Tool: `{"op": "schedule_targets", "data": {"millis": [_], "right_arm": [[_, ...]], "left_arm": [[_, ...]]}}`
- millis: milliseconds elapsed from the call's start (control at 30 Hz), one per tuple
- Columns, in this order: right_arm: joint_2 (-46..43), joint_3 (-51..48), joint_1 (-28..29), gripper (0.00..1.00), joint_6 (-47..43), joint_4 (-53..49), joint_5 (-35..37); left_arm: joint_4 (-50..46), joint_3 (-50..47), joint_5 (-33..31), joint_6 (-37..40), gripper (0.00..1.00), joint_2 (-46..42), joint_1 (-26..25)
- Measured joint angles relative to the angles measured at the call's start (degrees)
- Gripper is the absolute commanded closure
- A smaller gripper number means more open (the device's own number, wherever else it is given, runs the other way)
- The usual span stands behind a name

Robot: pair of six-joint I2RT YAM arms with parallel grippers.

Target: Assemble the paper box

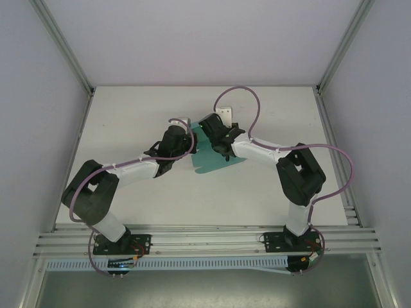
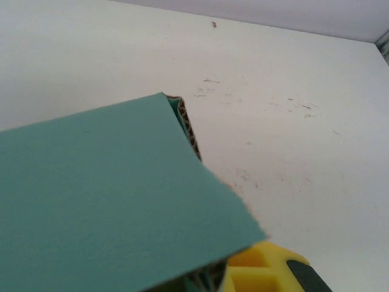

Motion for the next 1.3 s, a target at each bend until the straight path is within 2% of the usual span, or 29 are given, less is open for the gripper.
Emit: {"op": "schedule_targets", "data": {"millis": [133, 267, 433, 533, 633, 733, 867, 1100, 1300], "right_arm": [[1.2, 0.5, 0.0, 1.00, 0.3, 0.7, 0.0], [-0.9, -6.1, -0.1, 0.99, -4.1, 10.8, -4.7], [-5.0, -15.6, -2.7, 0.77, -10.8, 24.3, -16.0], [-7.0, -18.3, -5.3, 0.57, -13.8, 28.9, -24.4], [-9.2, -20.3, -7.1, 0.36, -15.7, 31.1, -33.0], [-11.8, -21.6, -7.8, 0.23, -16.3, 31.5, -39.4], [-16.3, -22.2, -7.7, 0.06, -16.1, 31.5, -44.1], [-23.8, -23.5, -8.5, 0.06, -16.2, 29.7, -45.4], [-24.0, -24.5, -13.7, 0.10, -16.6, 23.0, -53.8]], "left_arm": [[-0.7, 0.3, -0.4, -0.2, 1.00, 0.1, 0.0], [-2.5, 0.3, -1.5, -0.2, 1.00, 0.1, 0.1], [-4.6, 0.3, -2.4, -0.2, 1.00, 0.1, 0.3], [-4.8, 0.3, -3.0, -0.2, 1.00, 0.1, 0.9], [-4.9, 0.3, -3.9, -0.2, 1.00, 0.1, 1.6], [-5.0, 0.3, -4.1, -0.2, 1.00, 0.0, 1.8], [-5.1, 0.3, -3.9, -0.1, 1.00, 0.0, 1.8], [-5.8, 0.3, -3.4, 0.1, 1.00, -0.2, 1.8], [-6.3, 0.3, -3.2, 0.8, 1.00, -0.9, 1.8]]}}
